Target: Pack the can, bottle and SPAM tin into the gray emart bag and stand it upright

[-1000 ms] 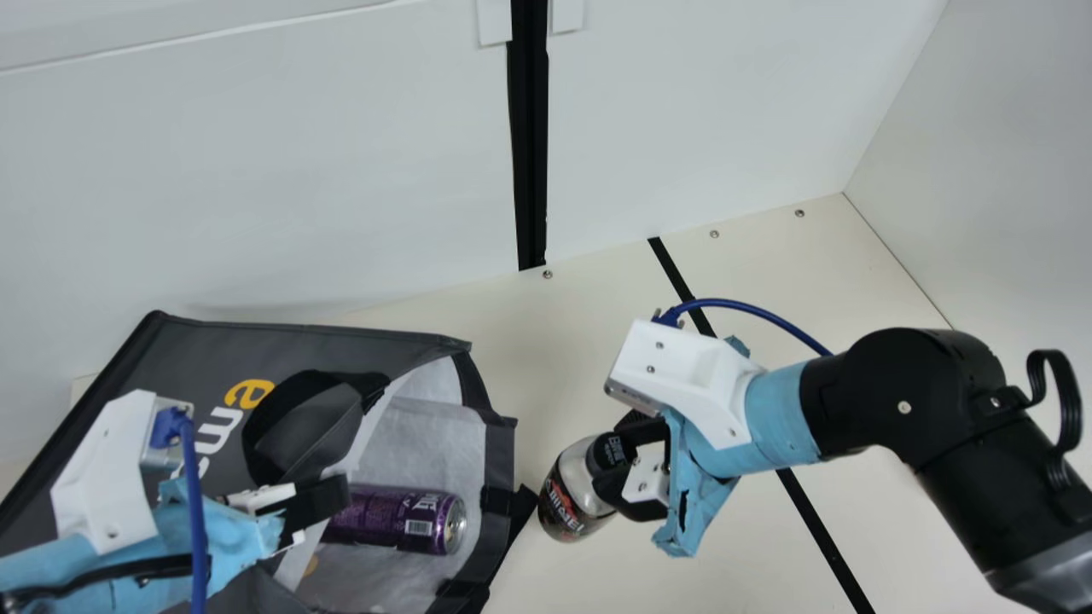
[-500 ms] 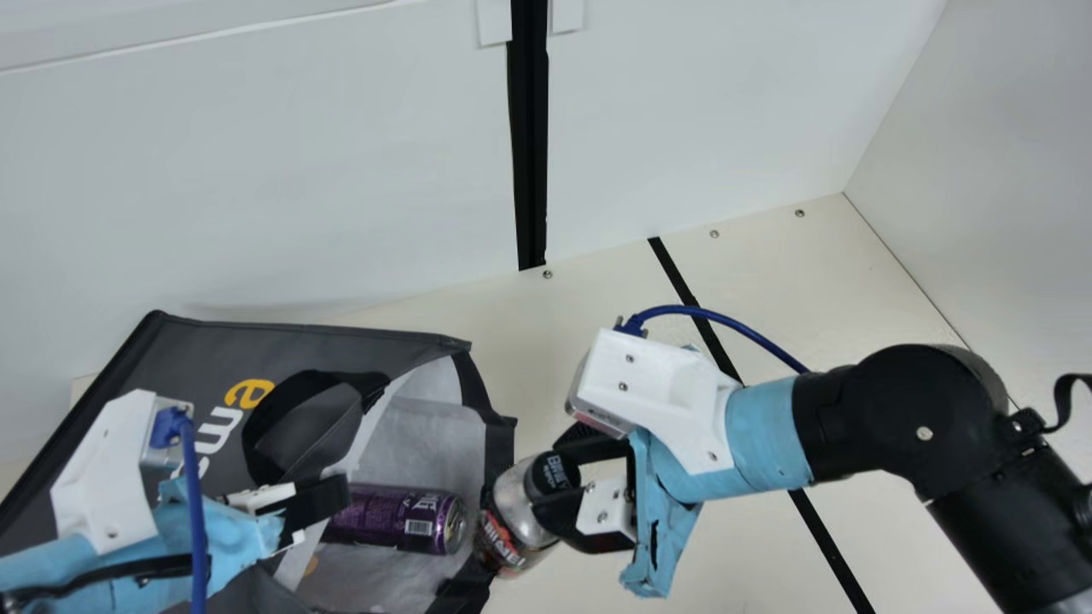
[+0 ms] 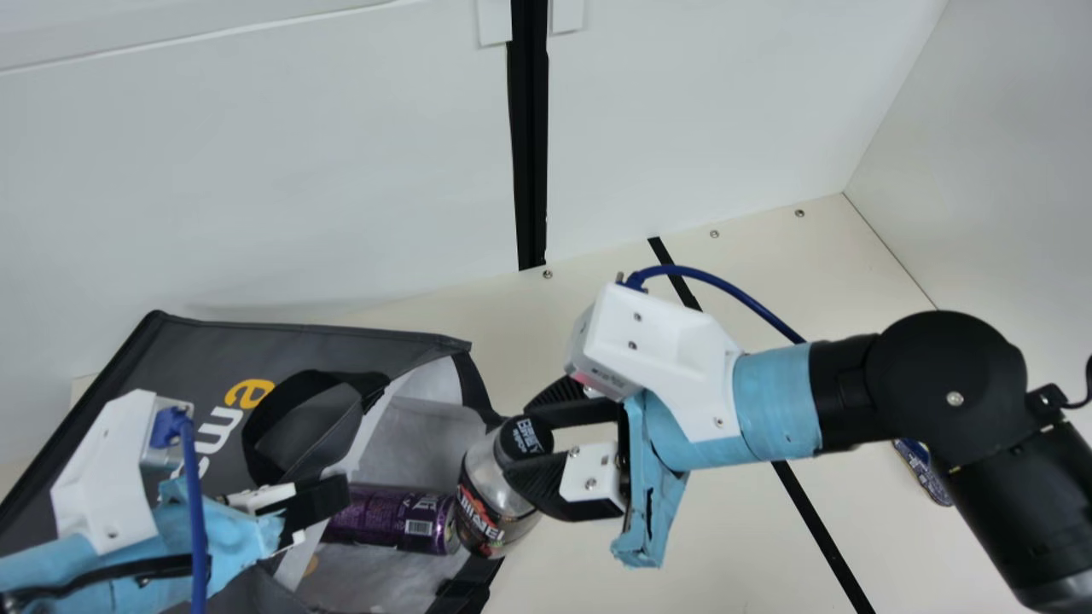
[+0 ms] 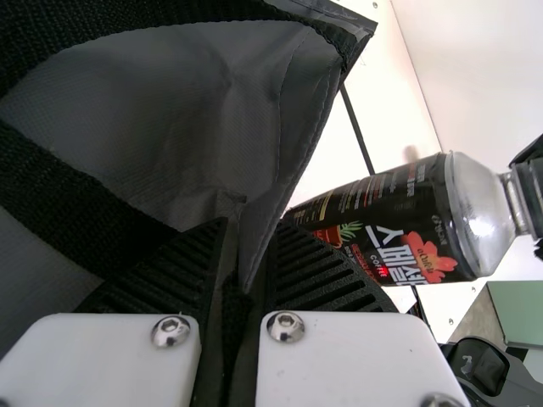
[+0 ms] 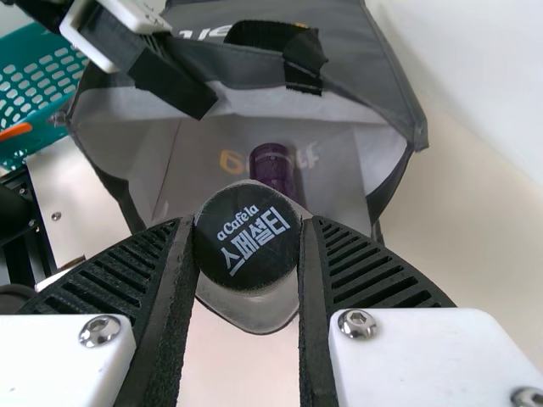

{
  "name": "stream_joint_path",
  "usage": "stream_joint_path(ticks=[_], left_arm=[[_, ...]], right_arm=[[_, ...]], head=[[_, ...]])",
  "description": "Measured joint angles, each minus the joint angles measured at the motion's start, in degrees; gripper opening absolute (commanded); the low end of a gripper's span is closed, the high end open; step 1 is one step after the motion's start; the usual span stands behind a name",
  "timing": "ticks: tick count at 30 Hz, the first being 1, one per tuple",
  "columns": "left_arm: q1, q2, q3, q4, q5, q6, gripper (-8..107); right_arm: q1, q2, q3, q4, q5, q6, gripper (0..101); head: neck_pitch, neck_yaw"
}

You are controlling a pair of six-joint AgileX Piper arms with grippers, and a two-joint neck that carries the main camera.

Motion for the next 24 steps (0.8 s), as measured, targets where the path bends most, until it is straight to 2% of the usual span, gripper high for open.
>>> stream_joint_path(ticks=[18,24], left_arm=[[0.00,0.00,0.00,0.00,0.00,0.00,-8],[0.00,0.00,0.00,0.00,0.00,0.00,-8]], right_arm=[[-1.25,7.78,-3.70,4.97,-0.07,-4.58,0],[1.70,10.87,-3.80,5.88,-2.92,-5.24,0]], head=[[0.00,0.00],[0.09,-0.09]])
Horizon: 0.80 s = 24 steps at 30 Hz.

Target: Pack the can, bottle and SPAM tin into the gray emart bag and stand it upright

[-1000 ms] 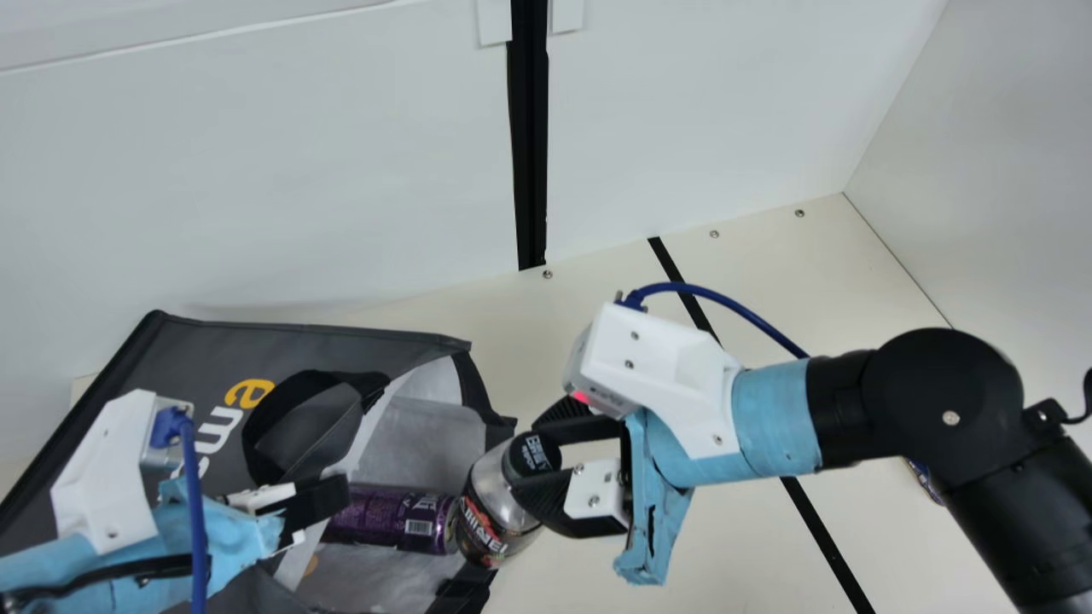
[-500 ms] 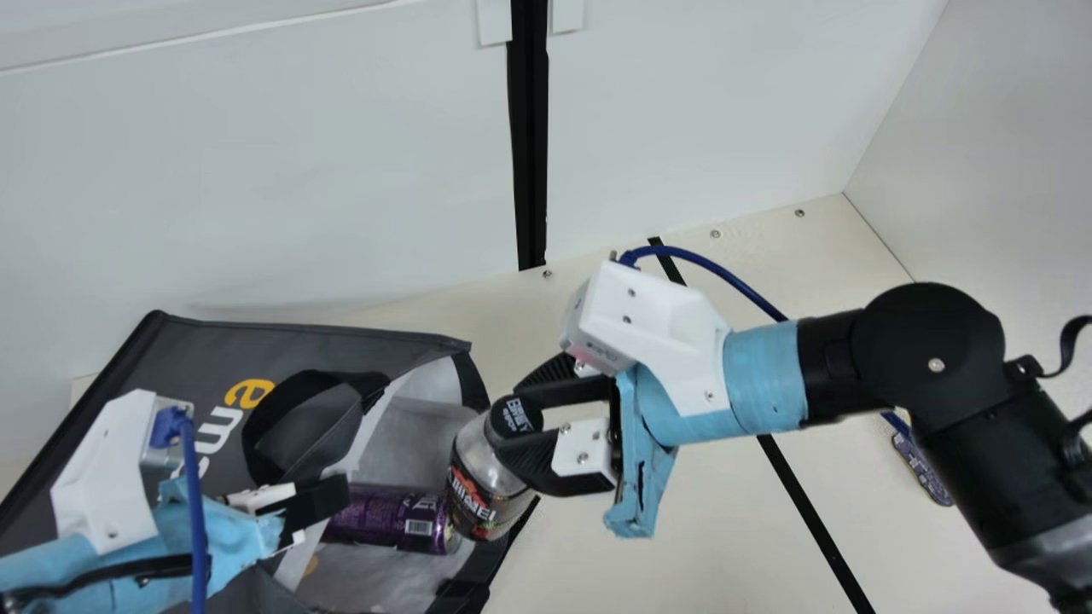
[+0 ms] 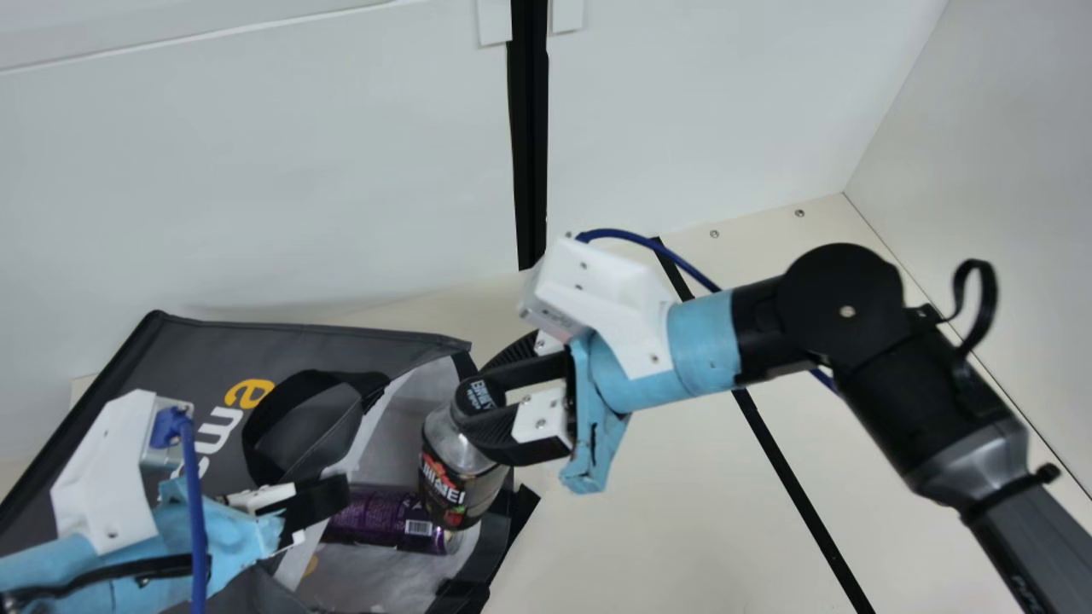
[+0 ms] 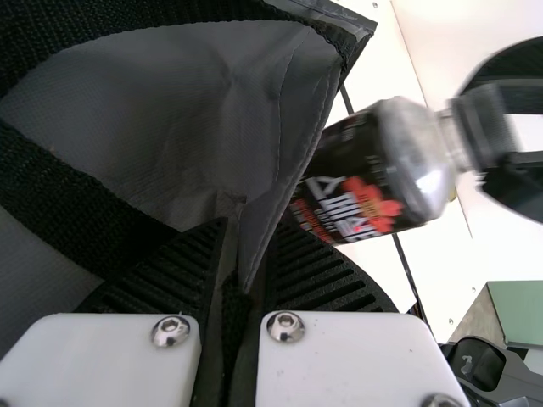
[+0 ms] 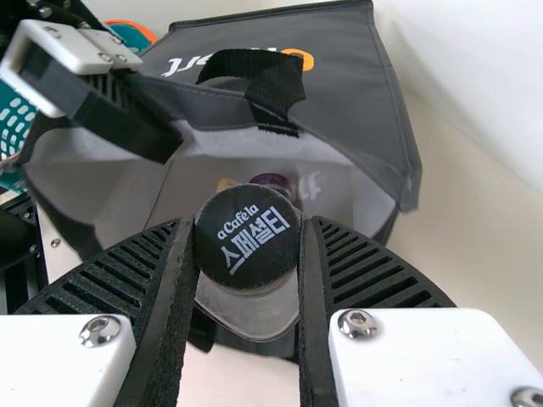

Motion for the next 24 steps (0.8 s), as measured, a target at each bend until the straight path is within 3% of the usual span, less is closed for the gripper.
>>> stream_joint_path(ticks=[24], left_arm=[[0.00,0.00,0.00,0.00,0.00,0.00,-8]], right_arm=[[8.77,12.04,0.47,7.28,-10.01,-5.01,0]], head=[[-0.09,0.09]])
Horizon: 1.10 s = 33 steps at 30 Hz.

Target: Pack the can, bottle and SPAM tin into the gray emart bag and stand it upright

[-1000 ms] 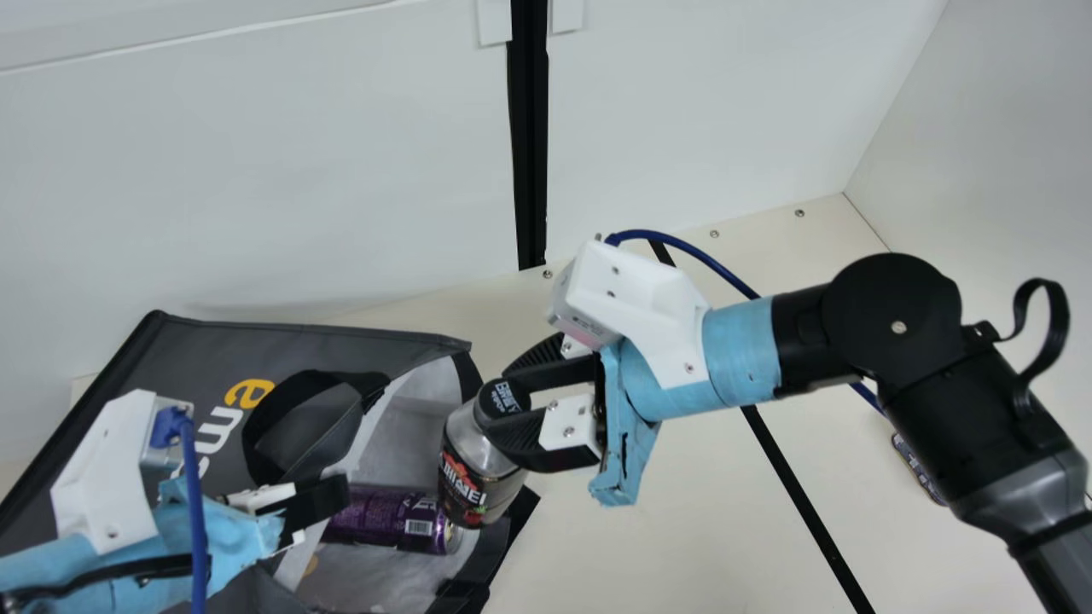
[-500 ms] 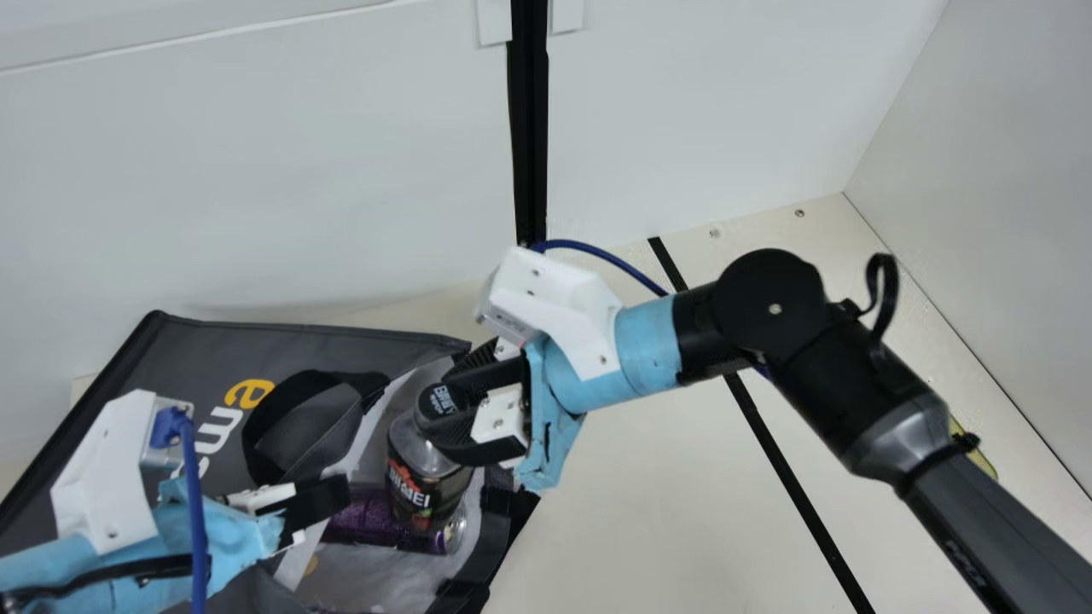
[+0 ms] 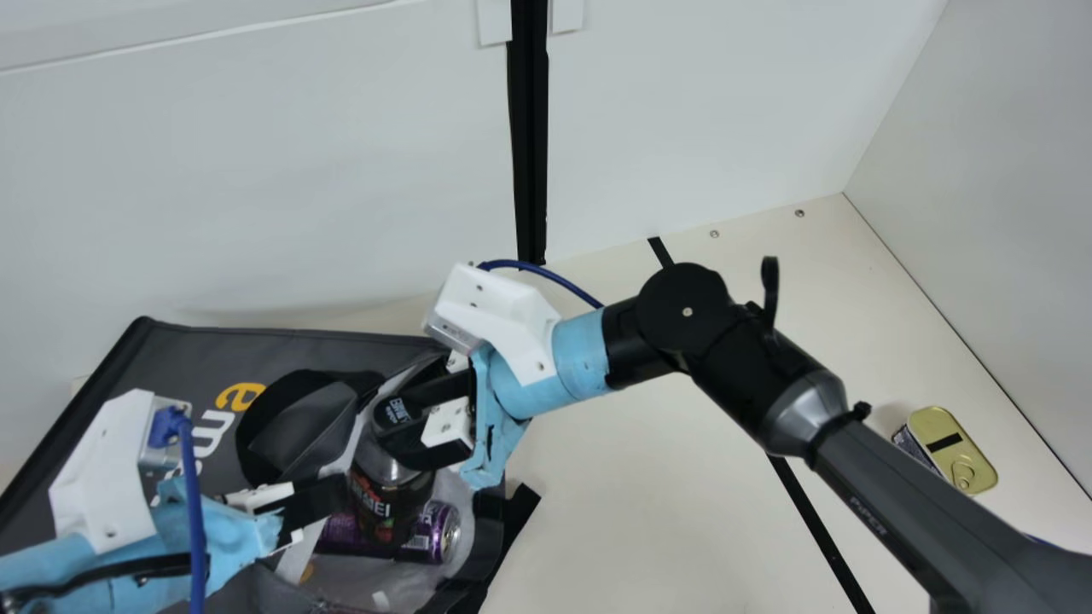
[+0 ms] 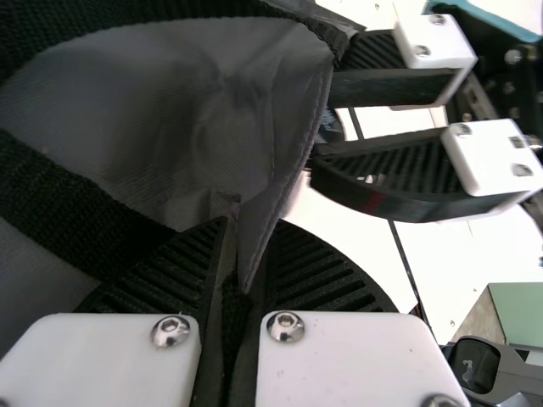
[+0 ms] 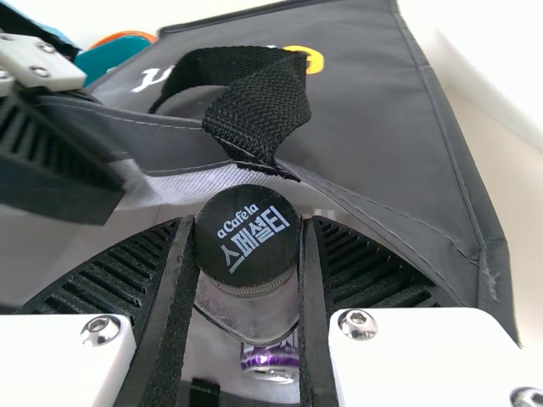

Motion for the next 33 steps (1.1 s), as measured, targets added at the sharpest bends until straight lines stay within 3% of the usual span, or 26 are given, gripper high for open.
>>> stream_joint_path(ticks=[17,33], left_arm=[[0.00,0.00,0.00,0.00,0.00,0.00,-8],[0.00,0.00,0.00,0.50,0.13,0.00,-8]], right_arm=[[3.76,5.10,-1.39,1.53,-2.81,1.05,0],[7.94,7.13,-2.23,-2.07,-5.25,4.03,0]], head=[[0.00,0.00],[0.00,0.00]])
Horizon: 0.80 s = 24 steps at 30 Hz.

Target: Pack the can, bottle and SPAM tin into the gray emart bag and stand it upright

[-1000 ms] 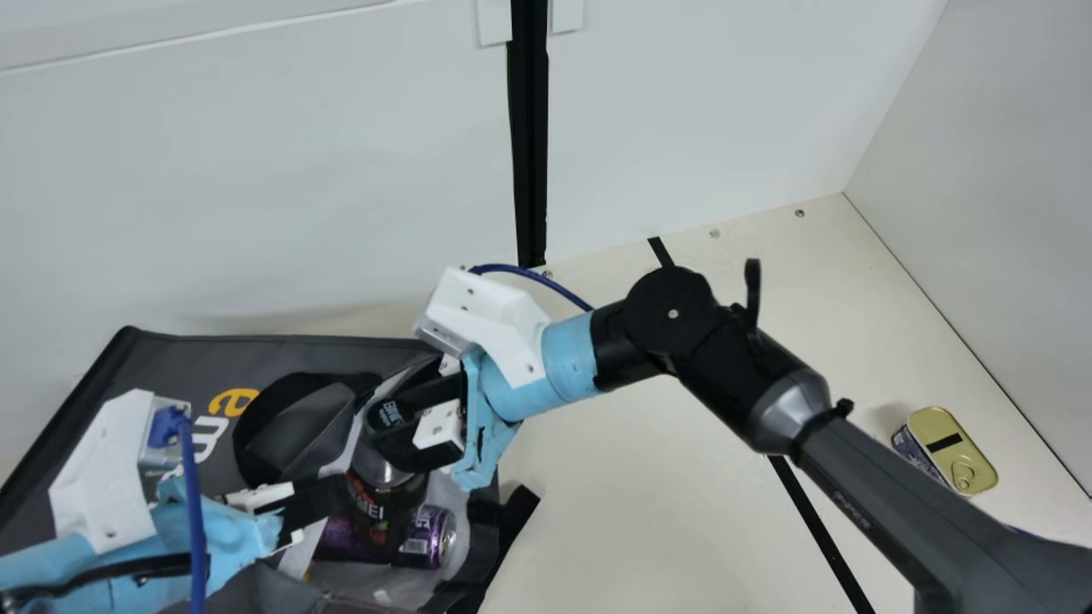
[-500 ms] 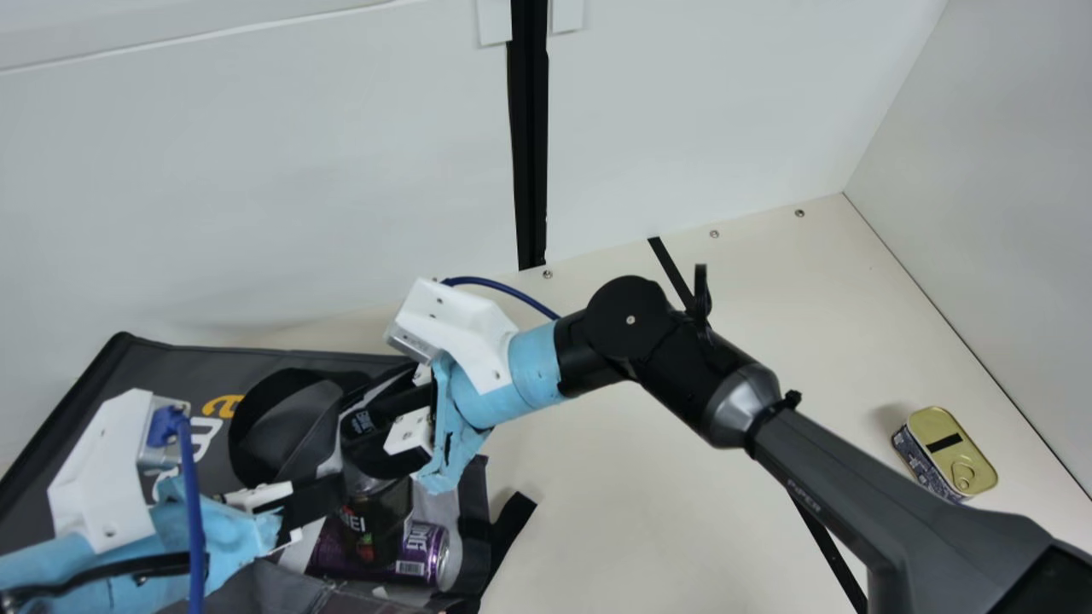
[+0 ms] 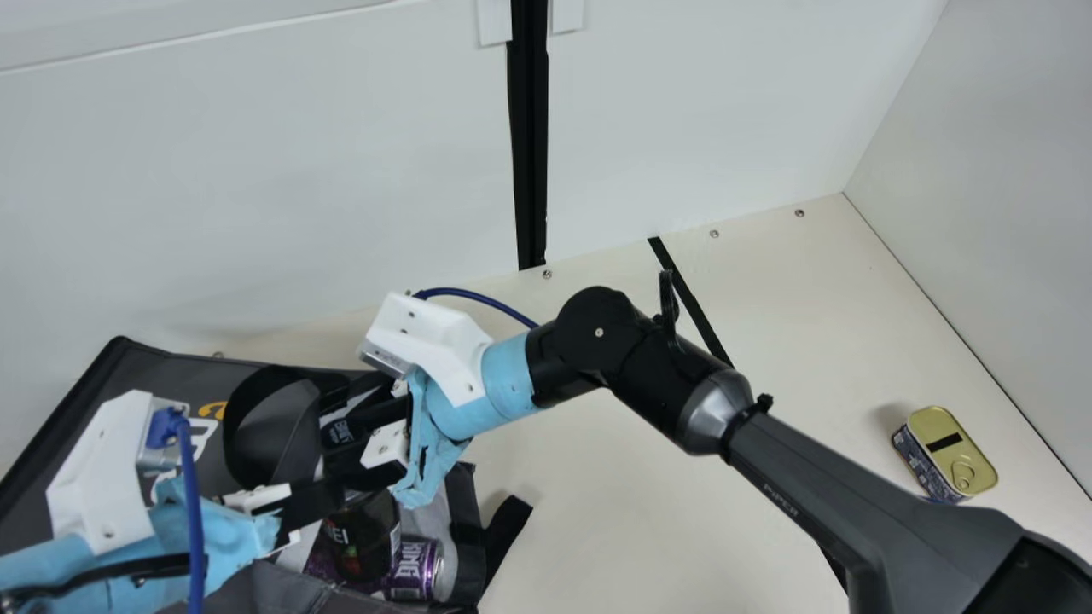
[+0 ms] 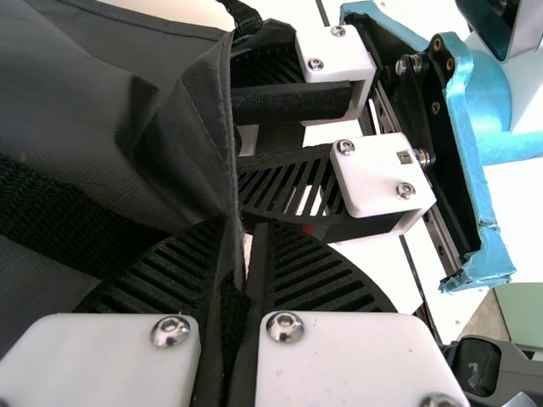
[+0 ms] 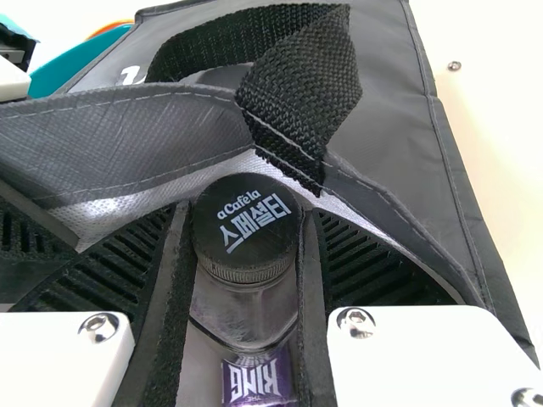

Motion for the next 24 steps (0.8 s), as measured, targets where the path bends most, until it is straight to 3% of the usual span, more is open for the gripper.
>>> stream_joint_path(ticks=[3,24], left_arm=[[0.00,0.00,0.00,0.35,0.11,0.00,-8],[0.00,0.00,0.00,0.47,0.52,0.00,-8]], right_arm=[[0.44,0.05,0.00,-0.62,-0.21,0.28,0],[-0.37,-0.82,1.63,-3.75,1.73,0.18,70]], head=[[0.00,-0.09],[0.00,-0.09]])
